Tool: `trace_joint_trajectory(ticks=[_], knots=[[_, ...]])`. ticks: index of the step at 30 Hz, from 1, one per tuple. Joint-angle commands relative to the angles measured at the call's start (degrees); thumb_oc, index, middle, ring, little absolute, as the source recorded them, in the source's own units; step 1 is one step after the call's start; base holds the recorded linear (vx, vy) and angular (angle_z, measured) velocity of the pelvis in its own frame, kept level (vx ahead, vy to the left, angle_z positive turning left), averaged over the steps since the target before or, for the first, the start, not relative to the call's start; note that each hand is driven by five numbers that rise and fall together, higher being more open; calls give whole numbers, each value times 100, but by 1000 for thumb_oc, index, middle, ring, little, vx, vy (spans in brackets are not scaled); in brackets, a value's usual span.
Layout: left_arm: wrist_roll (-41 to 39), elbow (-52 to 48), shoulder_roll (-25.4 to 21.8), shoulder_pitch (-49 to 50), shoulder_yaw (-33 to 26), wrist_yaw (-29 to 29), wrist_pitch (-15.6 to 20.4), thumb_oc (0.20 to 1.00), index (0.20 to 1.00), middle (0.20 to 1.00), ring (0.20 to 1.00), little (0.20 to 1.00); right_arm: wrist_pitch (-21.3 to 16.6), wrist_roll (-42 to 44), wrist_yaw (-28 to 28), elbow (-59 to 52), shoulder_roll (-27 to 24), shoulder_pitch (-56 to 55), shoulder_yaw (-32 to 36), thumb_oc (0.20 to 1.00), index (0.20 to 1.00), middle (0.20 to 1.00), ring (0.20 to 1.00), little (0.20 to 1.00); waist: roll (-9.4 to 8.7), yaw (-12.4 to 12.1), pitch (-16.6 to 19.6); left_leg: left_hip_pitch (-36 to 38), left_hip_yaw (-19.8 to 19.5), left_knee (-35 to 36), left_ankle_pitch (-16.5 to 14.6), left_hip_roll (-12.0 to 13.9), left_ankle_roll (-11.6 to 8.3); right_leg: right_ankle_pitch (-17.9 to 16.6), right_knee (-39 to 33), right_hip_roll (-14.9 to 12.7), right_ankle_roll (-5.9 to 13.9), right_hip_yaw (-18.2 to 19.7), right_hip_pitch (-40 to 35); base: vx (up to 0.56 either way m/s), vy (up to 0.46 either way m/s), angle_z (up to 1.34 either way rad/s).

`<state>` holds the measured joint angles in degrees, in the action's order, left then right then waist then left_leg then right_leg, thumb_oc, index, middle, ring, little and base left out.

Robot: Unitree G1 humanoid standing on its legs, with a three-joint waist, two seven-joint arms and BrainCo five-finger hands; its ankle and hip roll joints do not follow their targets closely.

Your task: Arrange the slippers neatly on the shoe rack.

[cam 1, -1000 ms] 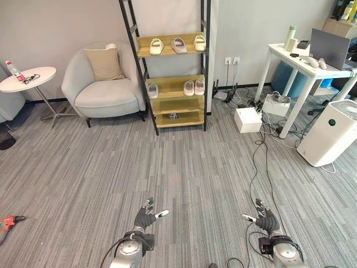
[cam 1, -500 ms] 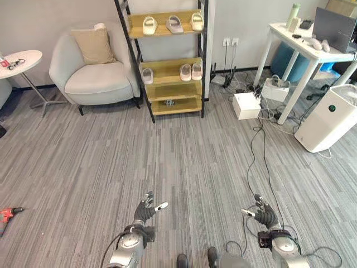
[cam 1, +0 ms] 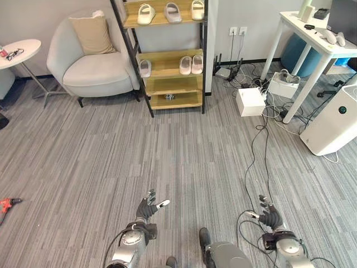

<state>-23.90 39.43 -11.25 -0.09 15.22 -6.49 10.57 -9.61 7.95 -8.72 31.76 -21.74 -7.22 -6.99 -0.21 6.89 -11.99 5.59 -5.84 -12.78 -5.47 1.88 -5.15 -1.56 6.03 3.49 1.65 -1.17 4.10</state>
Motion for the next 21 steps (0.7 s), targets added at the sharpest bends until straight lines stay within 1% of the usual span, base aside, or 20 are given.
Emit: trace_joint_trajectory(ticks=[1, 2, 3, 4, 5, 6, 8, 9, 10, 11, 12, 13, 14, 15, 16, 17, 18, 19, 20, 21], knots=[[-199, -61, 39, -225, -64, 68, 253, 1000, 1000, 1000, 1000, 1000, -294, 79, 34, -550, -286, -101, 75, 1000, 1000, 1000, 1000, 1000, -38, 15, -10, 9, 117, -1181, 884, -419, 72, 230, -176, -195, 11, 370, -227, 209, -165, -17], [-199, -61, 39, -225, -63, 68, 253, 1000, 1000, 1000, 1000, 1000, -295, 79, 34, -550, -285, -101, 77, 1000, 1000, 1000, 1000, 1000, -36, 15, -14, 1, 117, -1201, 875, -417, 72, 231, -172, -192, 10, 369, -226, 156, -112, -25], [-186, -66, 22, -238, -62, 82, 232, 1000, 1000, 1000, 1000, 1000, -272, 99, 34, -514, -288, -117, 90, 1000, 1000, 1000, 1000, 1000, -79, -32, -42, -184, 260, -1323, 911, -390, 72, 303, -158, -230, -35, 386, -310, 272, -144, -27], [-194, -53, 17, -231, -49, 83, 236, 1000, 1000, 1000, 1000, 1000, -242, 140, 34, -504, -276, -139, 106, 1000, 1000, 1000, 1000, 1000, -211, -138, -93, -756, 629, -1135, 731, -303, 194, 389, -212, -390, -47, 410, -561, 280, -139, -25], [-194, -53, 16, -229, -46, 83, 236, 1000, 1000, 1000, 1000, 1000, -243, 141, 34, -503, -275, -142, 107, 1000, 1000, 1000, 1000, 1000, -204, -153, -108, -742, 642, -1162, 699, -294, 199, 402, -212, -382, -44, 421, -582, 376, -110, 7], [-192, -33, 11, -206, -43, 83, 236, 1000, 1000, 1000, 1000, 1000, -237, 129, 35, -508, -278, -143, 95, 1000, 1000, 1000, 1000, 1000, -226, -230, -116, -966, 745, -829, 629, -255, 239, 482, -268, -422, -15, 457, -764, 285, -18, 9], [-155, -23, 18, -191, -21, 51, 234, 1000, 1000, 1000, 1000, 1000, -244, 100, 10, -508, -275, -119, 48, 1000, 1000, 1000, 1000, 1000, -181, -280, -99, -1215, 832, -59, 676, -131, 249, 632, -306, -423, 13, 472, -901, 386, 13, -14], [-141, -41, 34, -191, 2, 17, 230, 1000, 1000, 1000, 1000, 1000, -252, 72, -13, -509, -267, -109, 18, 1000, 1000, 1000, 1000, 1000, -131, -331, -121, -1285, 834, 543, 984, -44, 221, 747, -326, -393, 26, 495, -1072, 396, 40, -5], [-128, -51, 38, -199, 28, 14, 221, 1000, 1000, 1000, 1000, 1000, -237, 60, -24, -502, -257, -118, 2, 1000, 1000, 1000, 1000, 1000, -90, -375, -137, -1310, 805, 911, 1149, -3, 190, 839, -323, -372, 25, 506, -1185, 414, 39, 11], [-83, -79, 38, -204, 40, -22, 221, 1000, 1000, 1000, 1000, 1000, -247, 48, -47, -496, -241, -132, -15, 1000, 1000, 1000, 1000, 1000, -43, -402, -131, -1465, 818, 1276, 1225, 34, 157, 920, -318, -343, 23, 531, -1258, 256, 21, 10], [-82, -81, 36, -200, 41, -24, 220, 1000, 1000, 1000, 1000, 1000, -248, 47, -48, -495, -239, -136, -17, 1000, 1000, 1000, 1000, 1000, -65, -398, -137, -1425, 823, 1316, 1239, 10, 161, 945, -310, -367, 26, 528, -1277, 442, 52, -10], [-46, -87, 43, -228, 30, -42, 189, 1000, 1000, 1000, 1000, 1000, -221, 16, -81, -436, -233, -94, -55, 1000, 1000, 1000, 1000, 1000, -24, -430, -98, -1669, 1053, 1778, 1336, 58, 82, 1071, -342, -382, 40, 570, -1535, 464, 79, -2], [-27, -62, 45, -233, 12, -52, 188, 1000, 1000, 1000, 1000, 1000, -190, 11, -77, -410, -222, -73, -76, 1000, 1000, 1000, 1000, 1000, -28, -445, -74, -1690, 1213, 1778, 1368, 69, 62, 1100, -374, -426, 63, 611, -1687, 454, 79, 3], [-27, -62, 45, -233, 12, -52, 188, 1000, 1000, 1000, 1000, 1000, -190, 11, -77, -410, -222, -73, -76, 1000, 1000, 1000, 1000, 1000, -29, -446, -75, -1688, 1214, 1778, 1368, 68, 62, 1100, -375, -427, 64, 612, -1689, 462, 134, 0], [-41, -42, 42, -173, -47, -50, 184, 1000, 1000, 1000, 1000, 1000, -127, 4, -7, -418, -197, -79, -92, 1000, 1000, 1000, 1000, 1000, 41, -479, 50, -1549, 1264, 1778, 1504, 141, 61, 1164, -455, -499, 115, 728, -1912, 494, 170, -20], [-17, -27, 51, -132, -49, -72, 197, 1000, 1000, 1000, 1000, 1000, -134, -10, 14, -437, -180, -118, -102, 1000, 1000, 1000, 1000, 1000, 75, -487, 151, -1513, 1191, 1778, 1692, 117, 60, 1173, -529, -578, 182, 710, -2031, 669, 236, -35], [-6, -34, 53, -121, -31, -67, 201, 1000, 1000, 1000, 1000, 1000, -127, -8, 29, -429, -175, -118, -107, 1000, 1000, 1000, 1000, 1000, 64, -490, 212, -1473, 1216, 1750, 1784, 70, 54, 1161, -545, -667, 242, 698, -2102, 525, 199, -35], [-20, -43, 45, -95, -18, -51, 195, 1000, 1000, 1000, 1000, 1000, -104, 26, 55, -422, -151, -123, -85, 1000, 1000, 1000, 1000, 1000, 25, -503, 291, -1429, 1219, 1669, 1709, -5, 121, 1128, -510, -792, 318, 728, -2119, 345, 125, -34], [-20, -44, 43, -92, -16, -51, 195, 1000, 1000, 1000, 1000, 1000, -103, 26, 56, -423, -149, -126, -85, 1000, 1000, 1000, 1000, 1000, 13, -507, 293, -1425, 1226, 1667, 1703, -17, 124, 1135, -512, -806, 322, 729, -2125, 456, 176, -26], [-8, -58, -3, -13, -43, -40, 172, 1000, 1000, 1000, 1000, 1000, -82, 46, 115, -527, -60, -231, -49, 1000, 1000, 1000, 1000, 1000, -103, -533, 387, -1339, 1269, 1494, 1508, -143, 268, 883, -148, -1045, 497, 788, -2014, 440, 185, -20]])
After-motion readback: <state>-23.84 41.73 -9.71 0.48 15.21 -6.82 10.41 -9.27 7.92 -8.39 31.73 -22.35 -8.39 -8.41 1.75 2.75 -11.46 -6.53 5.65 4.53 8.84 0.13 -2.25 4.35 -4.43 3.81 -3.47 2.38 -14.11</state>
